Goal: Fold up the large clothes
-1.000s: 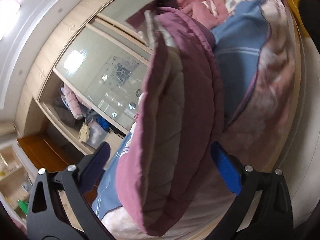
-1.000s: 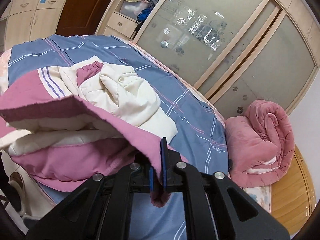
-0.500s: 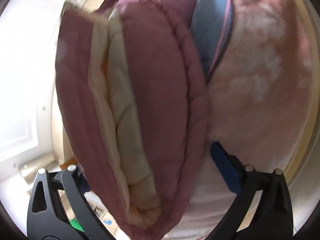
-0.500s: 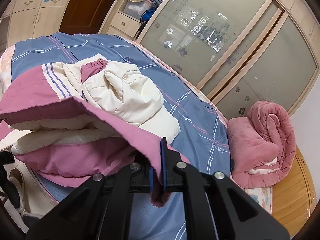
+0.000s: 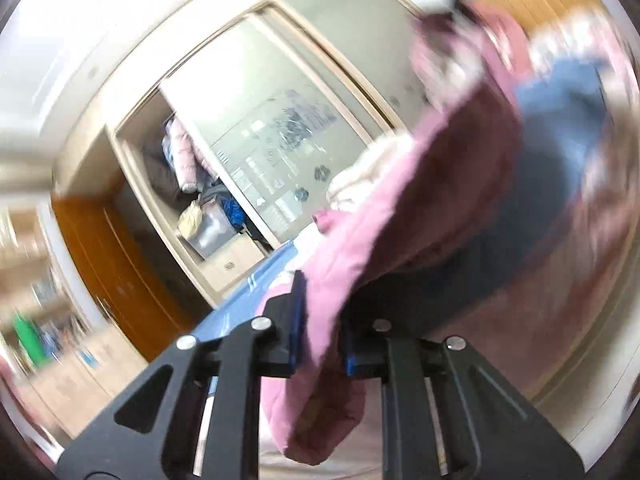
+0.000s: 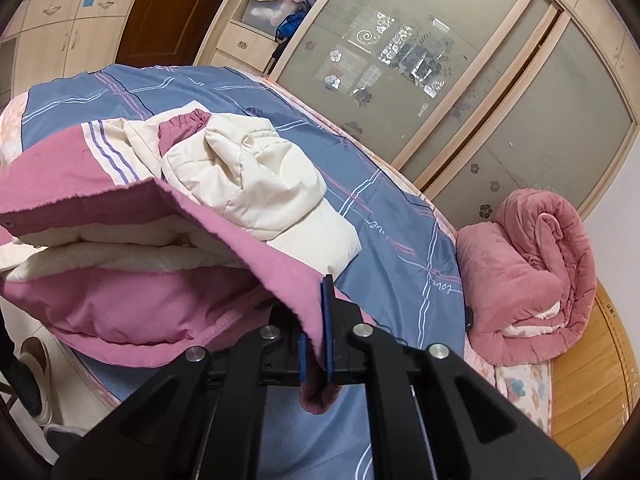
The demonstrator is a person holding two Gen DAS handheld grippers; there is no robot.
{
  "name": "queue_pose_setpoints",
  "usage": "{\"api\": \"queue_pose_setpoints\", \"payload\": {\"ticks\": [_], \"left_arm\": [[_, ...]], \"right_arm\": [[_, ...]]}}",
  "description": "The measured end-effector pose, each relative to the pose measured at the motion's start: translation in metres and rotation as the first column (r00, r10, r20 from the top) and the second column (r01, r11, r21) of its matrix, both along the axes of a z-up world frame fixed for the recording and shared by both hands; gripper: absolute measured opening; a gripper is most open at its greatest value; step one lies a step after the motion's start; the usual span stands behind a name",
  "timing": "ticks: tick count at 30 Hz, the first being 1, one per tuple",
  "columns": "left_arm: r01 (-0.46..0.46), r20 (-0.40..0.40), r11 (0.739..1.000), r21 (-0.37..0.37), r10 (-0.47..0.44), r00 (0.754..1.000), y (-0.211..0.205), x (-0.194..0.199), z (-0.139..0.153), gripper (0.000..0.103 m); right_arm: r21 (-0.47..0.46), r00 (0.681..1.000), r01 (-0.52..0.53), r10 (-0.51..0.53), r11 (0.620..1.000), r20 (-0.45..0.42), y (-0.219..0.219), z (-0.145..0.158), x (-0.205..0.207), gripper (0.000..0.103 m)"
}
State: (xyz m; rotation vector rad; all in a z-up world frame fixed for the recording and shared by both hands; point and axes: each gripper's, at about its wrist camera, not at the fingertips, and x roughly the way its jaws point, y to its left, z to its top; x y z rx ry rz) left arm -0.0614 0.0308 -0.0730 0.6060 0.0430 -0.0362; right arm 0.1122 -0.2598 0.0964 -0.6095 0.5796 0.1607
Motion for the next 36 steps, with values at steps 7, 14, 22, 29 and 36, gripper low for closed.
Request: {"api": "queue_pose_setpoints", "payload": {"ticks": [7,14,22,29,36], "left_arm": [[0.079,-0.053,0.978,-0.193,-0.090,0.994,0.029,0.036,0.077,0.015],[0.020,-0.118,0.942,-0.334,-0.063,0.991,0.044,0.114,0.144,0.014],[-0.038,-0.172,0.935,-0.352,-0.025,0.985,0.022,0.257,0.194,0.014],[-0.110,-0.236,0.952,-0.284,0.042,0.971,-0.010,0.399,0.196,0.014],[-0.131,-0.408,0.977,-0.169,0.052,0.912,-0.027,0.522,0.129,0.014]], "right_arm": [[0.036,0.999,0.047,-0.048,0.998,0.019,-0.015,-0.002,-0.006,0.006],[0.125,0.986,0.123,-0.136,0.984,0.099,-0.037,0.018,0.006,0.006],[0.192,0.965,0.189,-0.218,0.963,0.146,-0.045,0.051,0.079,0.006],[0.291,0.939,0.287,-0.329,0.913,0.106,-0.059,0.052,0.205,0.006],[0.253,0.938,0.335,-0.348,0.908,0.007,-0.060,-0.006,0.317,0.006]]}}
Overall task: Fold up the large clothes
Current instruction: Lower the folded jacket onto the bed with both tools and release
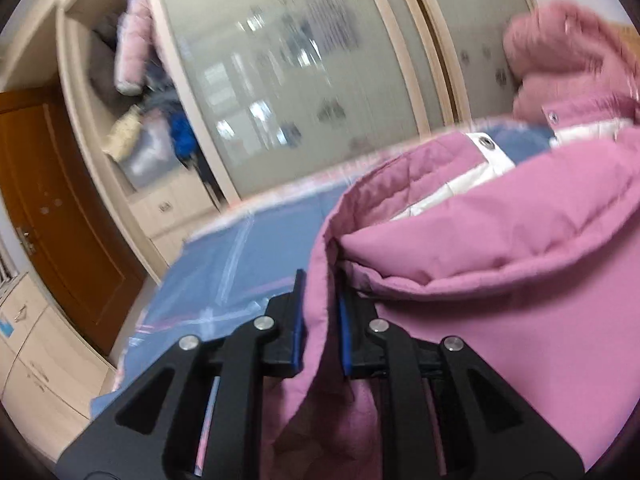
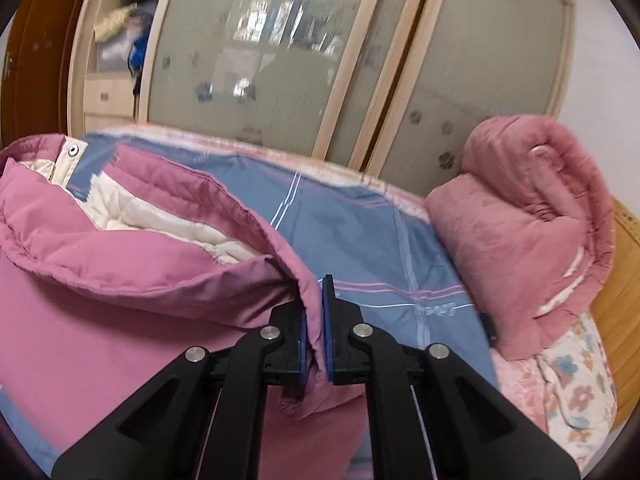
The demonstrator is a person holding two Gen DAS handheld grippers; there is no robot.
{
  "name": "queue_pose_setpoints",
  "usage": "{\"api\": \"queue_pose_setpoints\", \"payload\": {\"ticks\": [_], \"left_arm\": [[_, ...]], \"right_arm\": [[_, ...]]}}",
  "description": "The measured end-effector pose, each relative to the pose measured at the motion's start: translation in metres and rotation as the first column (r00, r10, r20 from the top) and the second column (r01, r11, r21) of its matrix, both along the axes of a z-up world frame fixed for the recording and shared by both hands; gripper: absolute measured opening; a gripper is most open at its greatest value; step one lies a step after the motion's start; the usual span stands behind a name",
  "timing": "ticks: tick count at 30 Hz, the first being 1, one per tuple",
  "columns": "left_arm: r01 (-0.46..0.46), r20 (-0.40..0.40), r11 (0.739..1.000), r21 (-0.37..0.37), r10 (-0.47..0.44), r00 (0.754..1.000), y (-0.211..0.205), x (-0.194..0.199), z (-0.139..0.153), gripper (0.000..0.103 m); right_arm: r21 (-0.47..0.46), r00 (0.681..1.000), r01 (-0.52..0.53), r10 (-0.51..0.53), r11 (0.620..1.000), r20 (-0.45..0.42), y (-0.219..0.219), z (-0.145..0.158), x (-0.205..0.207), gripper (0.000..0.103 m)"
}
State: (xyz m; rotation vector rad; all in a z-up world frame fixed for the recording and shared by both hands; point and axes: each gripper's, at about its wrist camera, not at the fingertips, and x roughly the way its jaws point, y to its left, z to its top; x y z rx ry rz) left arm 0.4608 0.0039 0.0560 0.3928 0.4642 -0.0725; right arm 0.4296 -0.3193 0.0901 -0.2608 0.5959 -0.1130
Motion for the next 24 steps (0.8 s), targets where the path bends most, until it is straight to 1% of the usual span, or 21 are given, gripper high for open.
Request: {"api": "queue_pose_setpoints", "payload": {"ticks": [3,4,5,6,7,8,9,10,11,12,13,14,15,16,17,18,19,20,22,23,24], "left_arm": [[0.009,-0.054,1.000,0.014,-0.009,0.998,0.000,0.026,-0.035,0.017],[0.009,-0.059,1.000,0.015,-0.008,0.998,0.000,0.028,-0.040,0.022],[0.006,-0.058,1.000,0.015,-0.005,0.998,0.000,0.029,-0.043,0.034],[-0.010,-0.047,1.000,0.027,0.011,0.999,0.000,0.030,-0.043,0.047],[-0.067,0.004,0.996,0.052,0.066,0.998,0.003,0.031,-0.039,0.085],[-0.129,0.077,0.990,0.057,0.124,0.989,0.008,0.031,-0.030,0.101],[-0.137,0.154,0.991,0.003,0.134,0.979,0.017,0.027,-0.016,0.101],[-0.124,0.172,0.991,-0.046,0.130,0.976,0.024,0.025,-0.006,0.101],[-0.120,0.190,0.984,-0.135,0.145,0.971,0.037,0.025,0.012,0.101],[-0.122,0.198,0.972,-0.202,0.162,0.967,0.047,0.025,0.024,0.101],[-0.131,0.210,0.945,-0.301,0.200,0.957,0.063,0.022,0.044,0.101],[-0.138,0.219,0.921,-0.364,0.229,0.949,0.072,0.015,0.057,0.101],[-0.136,0.226,0.900,-0.413,0.246,0.943,0.078,0.008,0.070,0.101],[-0.119,0.229,0.886,-0.448,0.242,0.943,0.082,-0.001,0.083,0.101],[-0.093,0.234,0.884,-0.458,0.220,0.947,0.082,-0.011,0.092,0.101],[-0.077,0.232,0.890,-0.449,0.200,0.952,0.078,-0.023,0.096,0.101],[-0.071,0.222,0.896,-0.438,0.185,0.957,0.072,-0.034,0.097,0.101],[-0.057,0.206,0.900,-0.433,0.160,0.965,0.066,-0.048,0.095,0.101],[-0.041,0.159,0.896,-0.443,0.124,0.979,0.053,-0.075,0.083,0.101],[-0.047,0.118,0.894,-0.445,0.111,0.987,0.048,-0.089,0.074,0.101],[-0.064,0.059,0.886,-0.460,0.102,0.993,0.042,-0.112,0.059,0.101]], "right_arm": [[0.011,0.998,-0.019,0.019,1.000,-0.067,0.003,-0.038,0.033,0.007],[0.017,0.996,-0.025,0.027,1.000,-0.081,0.004,-0.047,0.038,0.007],[0.015,0.996,-0.025,0.027,1.000,-0.084,0.004,-0.053,0.040,0.010],[0.015,0.997,-0.025,0.027,1.000,-0.077,0.004,-0.058,0.042,0.017],[0.027,0.997,-0.024,0.026,0.999,-0.067,0.004,-0.059,0.039,0.031],[0.041,0.999,-0.002,0.004,0.999,-0.043,0.000,-0.055,0.037,0.045],[0.066,0.999,0.041,-0.042,0.997,0.015,-0.005,-0.046,0.031,0.078],[0.091,0.995,0.067,-0.074,0.994,0.066,-0.010,-0.036,0.025,0.096],[0.133,0.986,0.092,-0.109,0.987,0.127,-0.017,-0.022,0.016,0.099],[0.179,0.975,0.105,-0.137,0.978,0.175,-0.024,-0.007,0.008,0.099],[0.239,0.959,0.113,-0.169,0.964,0.227,-0.031,0.009,-0.003,0.099],[0.317,0.937,0.111,-0.206,0.942,0.283,-0.038,0.027,-0.019,0.100],[0.358,0.927,0.099,-0.217,0.929,0.307,-0.041,0.036,-0.028,0.102],[0.412,0.919,0.063,-0.214,0.909,0.331,-0.041,0.047,-0.042,0.102],[0.430,0.923,0.042,-0.200,0.902,0.328,-0.038,0.052,-0.048,0.102],[0.435,0.930,0.030,-0.185,0.900,0.318,-0.033,0.053,-0.052,0.102],[0.434,0.943,0.012,-0.155,0.901,0.296,-0.022,0.051,-0.063,0.102],[0.433,0.946,-0.001,-0.139,0.901,0.293,-0.014,0.049,-0.069,0.102],[0.436,0.958,-0.034,-0.095,0.899,0.271,0.009,0.034,-0.091,0.102],[0.437,0.967,-0.039,-0.076,0.899,0.242,0.020,0.023,-0.102,0.102],[0.441,0.974,-0.036,-0.068,0.897,0.218,0.031,0.010,-0.116,0.102]]}}
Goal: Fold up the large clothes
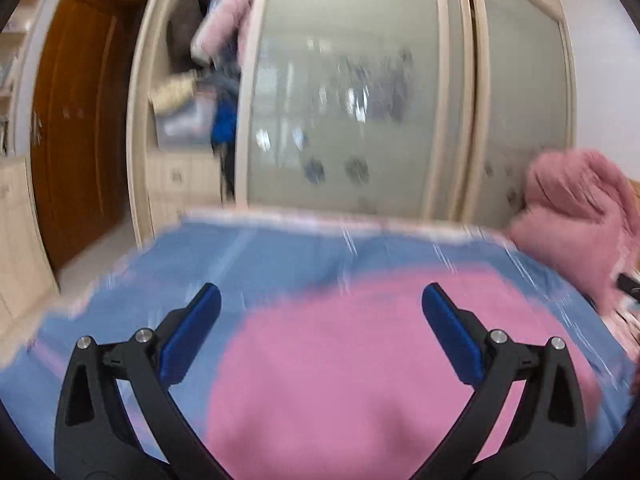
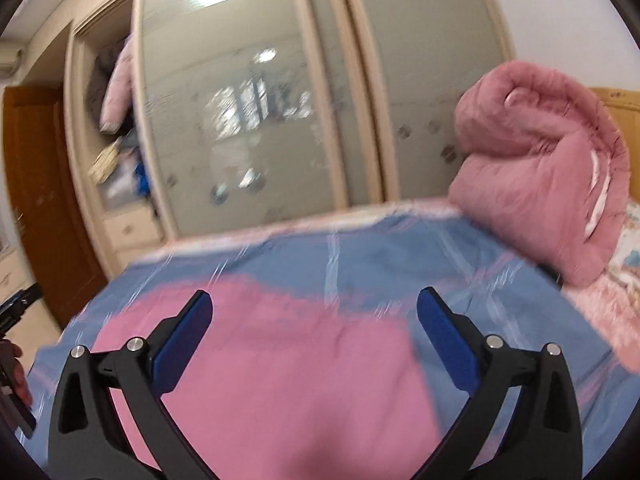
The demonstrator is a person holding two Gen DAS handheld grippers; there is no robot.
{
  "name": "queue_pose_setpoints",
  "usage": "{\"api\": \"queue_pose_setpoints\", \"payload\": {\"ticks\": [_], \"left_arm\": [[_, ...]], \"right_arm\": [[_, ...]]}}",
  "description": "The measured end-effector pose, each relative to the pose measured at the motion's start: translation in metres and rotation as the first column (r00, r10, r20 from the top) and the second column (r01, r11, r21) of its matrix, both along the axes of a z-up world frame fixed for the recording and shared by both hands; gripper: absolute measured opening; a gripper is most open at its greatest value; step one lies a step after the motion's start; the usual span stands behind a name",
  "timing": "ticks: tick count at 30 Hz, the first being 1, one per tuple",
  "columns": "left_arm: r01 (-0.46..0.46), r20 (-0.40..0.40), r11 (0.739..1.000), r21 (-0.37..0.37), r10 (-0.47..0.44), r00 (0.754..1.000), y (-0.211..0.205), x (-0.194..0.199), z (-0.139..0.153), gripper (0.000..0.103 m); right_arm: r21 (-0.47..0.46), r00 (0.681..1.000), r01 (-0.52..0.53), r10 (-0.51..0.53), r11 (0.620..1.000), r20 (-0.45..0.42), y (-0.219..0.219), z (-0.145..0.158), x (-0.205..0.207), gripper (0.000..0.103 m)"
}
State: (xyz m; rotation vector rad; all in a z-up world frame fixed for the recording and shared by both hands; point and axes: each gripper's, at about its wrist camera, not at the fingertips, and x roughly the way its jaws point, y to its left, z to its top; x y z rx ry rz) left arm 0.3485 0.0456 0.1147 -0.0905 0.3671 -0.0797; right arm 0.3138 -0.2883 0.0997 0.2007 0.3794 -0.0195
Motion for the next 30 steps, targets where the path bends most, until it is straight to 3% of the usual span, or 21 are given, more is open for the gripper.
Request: {"api": "queue_pose_setpoints", "payload": {"ticks": [3,5,8,10,13,17,20,25,30], "left_arm": [[0.040,-0.092,0.996,-0.084,-0.047,0.995,-0.011,-0.065,-0.044,0.101],[0.057,-0.123,0.993,-0.099,-0.069,0.990,-0.017,-0.105,-0.061,0.101],[0.112,-0.093,0.994,-0.018,-0.113,0.989,-0.032,-0.159,-0.085,0.101],[0.138,-0.133,0.987,0.078,-0.127,0.983,-0.049,-0.175,-0.101,0.101],[0.160,-0.168,0.986,0.050,-0.150,0.974,-0.051,-0.182,-0.100,0.101],[0.115,-0.127,0.993,0.034,-0.110,0.986,-0.045,-0.192,-0.091,0.101],[0.077,-0.096,0.995,0.064,-0.070,0.993,-0.046,-0.186,-0.085,0.101],[0.074,-0.135,0.991,0.108,-0.059,0.989,-0.056,-0.156,-0.068,0.101],[0.083,-0.132,0.995,0.055,-0.075,0.988,-0.056,-0.148,-0.075,0.101]], "right_arm": [[0.019,1.000,0.001,-0.001,1.000,-0.012,0.026,-0.039,-0.064,0.102],[-0.009,1.000,0.009,-0.009,1.000,0.028,0.042,-0.061,-0.110,0.102],[-0.093,0.999,-0.030,0.032,0.995,0.018,0.059,-0.077,-0.153,0.102],[-0.114,0.998,-0.039,0.044,0.993,0.040,0.067,-0.080,-0.172,0.102],[-0.191,0.998,-0.021,0.031,0.981,0.050,0.078,-0.078,-0.180,0.102],[-0.144,0.999,-0.036,0.039,0.989,0.022,0.068,-0.073,-0.174,0.102],[-0.131,0.999,-0.034,0.032,0.991,-0.015,0.069,-0.061,-0.155,0.102],[-0.106,0.999,-0.037,0.036,0.994,-0.016,0.079,-0.041,-0.136,0.102],[-0.161,1.000,0.027,-0.027,0.987,0.001,0.080,-0.066,-0.151,0.102]]}}
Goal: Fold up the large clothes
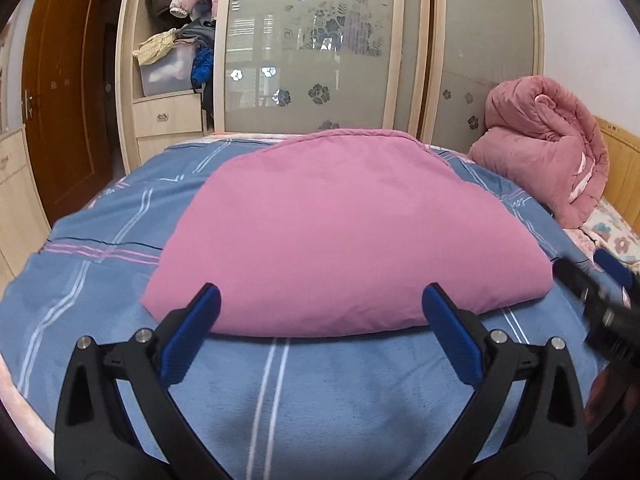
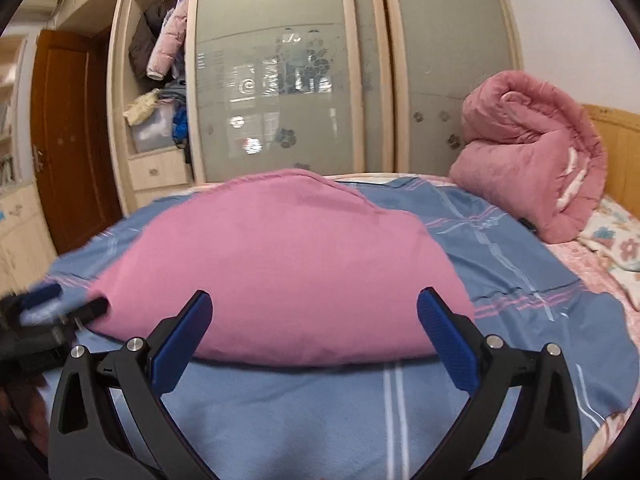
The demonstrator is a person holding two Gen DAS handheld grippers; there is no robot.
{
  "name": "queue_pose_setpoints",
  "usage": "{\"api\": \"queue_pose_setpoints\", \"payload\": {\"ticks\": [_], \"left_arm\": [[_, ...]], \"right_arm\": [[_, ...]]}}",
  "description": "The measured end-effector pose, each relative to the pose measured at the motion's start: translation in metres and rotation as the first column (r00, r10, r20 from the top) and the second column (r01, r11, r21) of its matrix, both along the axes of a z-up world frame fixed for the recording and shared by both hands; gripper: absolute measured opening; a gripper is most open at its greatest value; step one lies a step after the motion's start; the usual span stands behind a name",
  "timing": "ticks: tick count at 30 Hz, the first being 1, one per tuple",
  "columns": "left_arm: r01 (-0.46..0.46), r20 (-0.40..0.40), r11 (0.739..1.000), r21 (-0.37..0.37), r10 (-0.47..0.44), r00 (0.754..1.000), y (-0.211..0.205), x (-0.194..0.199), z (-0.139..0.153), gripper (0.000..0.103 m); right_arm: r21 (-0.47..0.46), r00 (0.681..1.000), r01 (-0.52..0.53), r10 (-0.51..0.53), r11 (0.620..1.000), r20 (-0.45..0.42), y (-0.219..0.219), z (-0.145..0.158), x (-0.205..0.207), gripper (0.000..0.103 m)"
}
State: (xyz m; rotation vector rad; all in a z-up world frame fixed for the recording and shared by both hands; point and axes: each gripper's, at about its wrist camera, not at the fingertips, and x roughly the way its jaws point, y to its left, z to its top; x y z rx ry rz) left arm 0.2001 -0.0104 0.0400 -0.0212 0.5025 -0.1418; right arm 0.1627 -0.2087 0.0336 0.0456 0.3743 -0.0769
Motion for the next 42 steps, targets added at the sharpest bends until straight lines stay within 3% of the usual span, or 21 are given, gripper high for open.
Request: {"api": "queue_pose_setpoints", "payload": {"ticks": [2,4,6,8,16,23,32,42], "left_arm": [[-0.008,-0.015,0.999,0.036,0.009,1.000,-0.001,0.000,-0.011,0.101],[-0.008,-0.073,0.997,0.073,0.014,0.997,-0.002,0.004,-0.021,0.101],[-0.010,-0.106,0.997,0.083,0.019,0.994,-0.002,0.004,-0.022,0.101],[-0.022,-0.088,0.998,0.064,0.028,0.996,0.000,-0.001,-0.018,0.101],[-0.076,0.021,0.995,0.072,0.074,0.997,0.001,-0.020,-0.003,0.101],[-0.121,0.042,0.989,0.083,0.117,0.992,0.004,-0.022,-0.001,0.101],[-0.047,0.077,0.997,0.054,0.042,0.996,-0.004,-0.032,0.007,0.101],[-0.070,0.066,0.997,0.040,0.067,0.996,0.001,-0.031,0.008,0.101]], "right_arm": [[0.023,0.995,0.014,-0.011,1.000,-0.099,-0.005,-0.013,0.004,0.102],[0.080,0.990,-0.013,0.025,0.997,-0.142,-0.009,-0.014,0.007,0.102],[0.059,0.991,-0.017,0.025,0.998,-0.132,-0.007,-0.012,0.003,0.102],[0.022,0.994,-0.005,0.008,1.000,-0.112,-0.006,-0.013,-0.002,0.102],[0.026,0.988,-0.023,0.027,0.999,-0.155,-0.008,-0.018,0.000,0.102],[0.018,0.989,-0.012,0.014,1.000,-0.146,-0.012,-0.018,-0.003,0.102],[0.004,0.990,0.002,-0.001,1.000,-0.140,-0.015,-0.017,-0.005,0.102],[-0.002,0.992,0.019,-0.019,1.000,-0.127,-0.018,-0.015,-0.008,0.102]]}}
